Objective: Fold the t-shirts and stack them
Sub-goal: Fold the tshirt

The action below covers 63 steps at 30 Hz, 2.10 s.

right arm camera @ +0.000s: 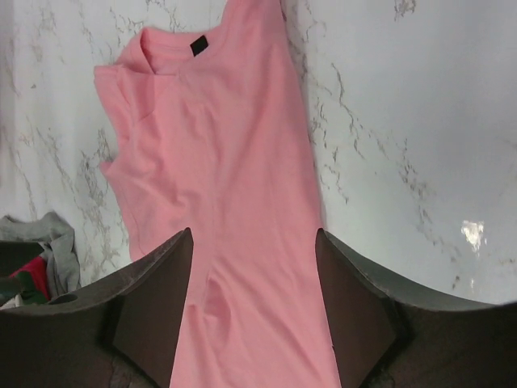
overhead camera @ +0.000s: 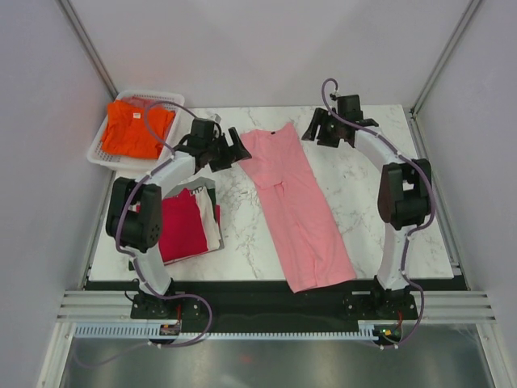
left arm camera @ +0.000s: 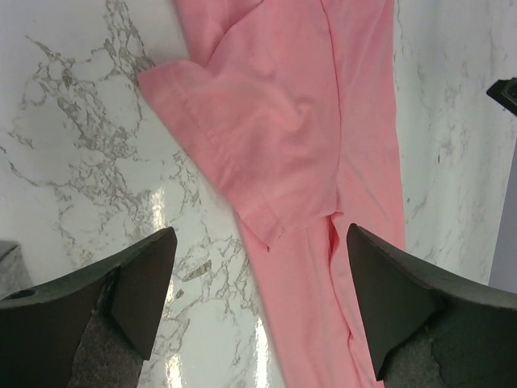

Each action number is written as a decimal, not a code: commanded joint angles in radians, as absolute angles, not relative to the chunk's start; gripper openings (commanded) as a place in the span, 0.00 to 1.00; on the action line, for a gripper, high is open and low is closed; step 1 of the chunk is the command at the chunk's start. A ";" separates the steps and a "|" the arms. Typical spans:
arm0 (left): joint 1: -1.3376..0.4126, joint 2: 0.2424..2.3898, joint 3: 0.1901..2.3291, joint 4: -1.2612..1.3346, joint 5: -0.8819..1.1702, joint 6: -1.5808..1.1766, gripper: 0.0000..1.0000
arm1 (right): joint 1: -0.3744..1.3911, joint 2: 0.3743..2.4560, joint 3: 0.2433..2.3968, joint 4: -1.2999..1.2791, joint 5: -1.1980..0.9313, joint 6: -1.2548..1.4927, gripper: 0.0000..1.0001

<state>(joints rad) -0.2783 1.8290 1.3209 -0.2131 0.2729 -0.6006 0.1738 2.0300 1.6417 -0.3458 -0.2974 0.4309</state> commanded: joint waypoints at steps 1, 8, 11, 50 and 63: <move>-0.285 1.836 1.293 -0.104 0.285 -0.643 0.93 | 0.164 2.143 1.768 -0.403 -0.357 0.399 0.70; -0.304 1.851 1.252 -0.041 0.288 -0.658 1.00 | 0.161 2.304 1.904 -0.423 -0.394 0.380 0.76; -0.310 1.896 1.273 -0.035 0.304 -0.670 1.00 | 0.156 2.348 1.937 -0.423 -0.400 0.379 0.77; -0.386 1.849 1.261 -0.110 0.273 -0.614 0.88 | -0.077 2.603 2.036 -0.008 -0.338 0.868 0.10; -0.477 1.674 1.082 -0.133 0.216 -0.580 0.89 | -0.086 2.248 1.725 -0.067 -0.296 0.707 0.75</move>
<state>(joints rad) -0.4576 1.7699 1.1240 -0.1299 0.2581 -0.6292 -0.1032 2.4199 1.8355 -0.0074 -0.3679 0.7849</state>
